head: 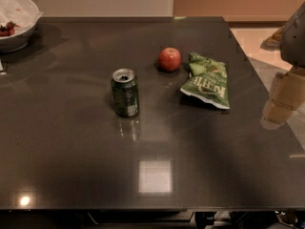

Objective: Knock green can over

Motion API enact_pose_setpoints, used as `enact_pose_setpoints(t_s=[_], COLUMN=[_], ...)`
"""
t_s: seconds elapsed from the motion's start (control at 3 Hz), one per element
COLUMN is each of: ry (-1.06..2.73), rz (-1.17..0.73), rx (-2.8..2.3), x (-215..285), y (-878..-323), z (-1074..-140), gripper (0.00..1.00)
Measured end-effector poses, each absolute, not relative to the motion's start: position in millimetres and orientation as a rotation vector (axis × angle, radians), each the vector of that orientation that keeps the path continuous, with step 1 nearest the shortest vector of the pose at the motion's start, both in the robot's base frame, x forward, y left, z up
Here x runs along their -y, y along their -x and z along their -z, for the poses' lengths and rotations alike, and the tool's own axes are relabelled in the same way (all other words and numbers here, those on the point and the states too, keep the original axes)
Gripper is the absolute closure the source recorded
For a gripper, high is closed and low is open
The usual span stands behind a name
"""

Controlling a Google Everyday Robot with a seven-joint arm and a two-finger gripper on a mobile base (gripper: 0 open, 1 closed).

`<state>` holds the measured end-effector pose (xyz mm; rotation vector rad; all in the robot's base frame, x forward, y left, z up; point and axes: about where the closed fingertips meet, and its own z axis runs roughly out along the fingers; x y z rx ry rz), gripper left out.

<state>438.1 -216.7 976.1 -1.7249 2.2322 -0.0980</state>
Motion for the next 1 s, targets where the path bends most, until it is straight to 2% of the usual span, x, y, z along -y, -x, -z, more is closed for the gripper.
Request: enact_pose_setpoints(t_s=[0.67, 1.0], ry=[1.719, 1.691], rz=[0.084, 0.016], rx=[-2.226, -2.196], x=[213, 201], y=[-443, -458], z=[-977, -972], gripper=[0.0, 0.0])
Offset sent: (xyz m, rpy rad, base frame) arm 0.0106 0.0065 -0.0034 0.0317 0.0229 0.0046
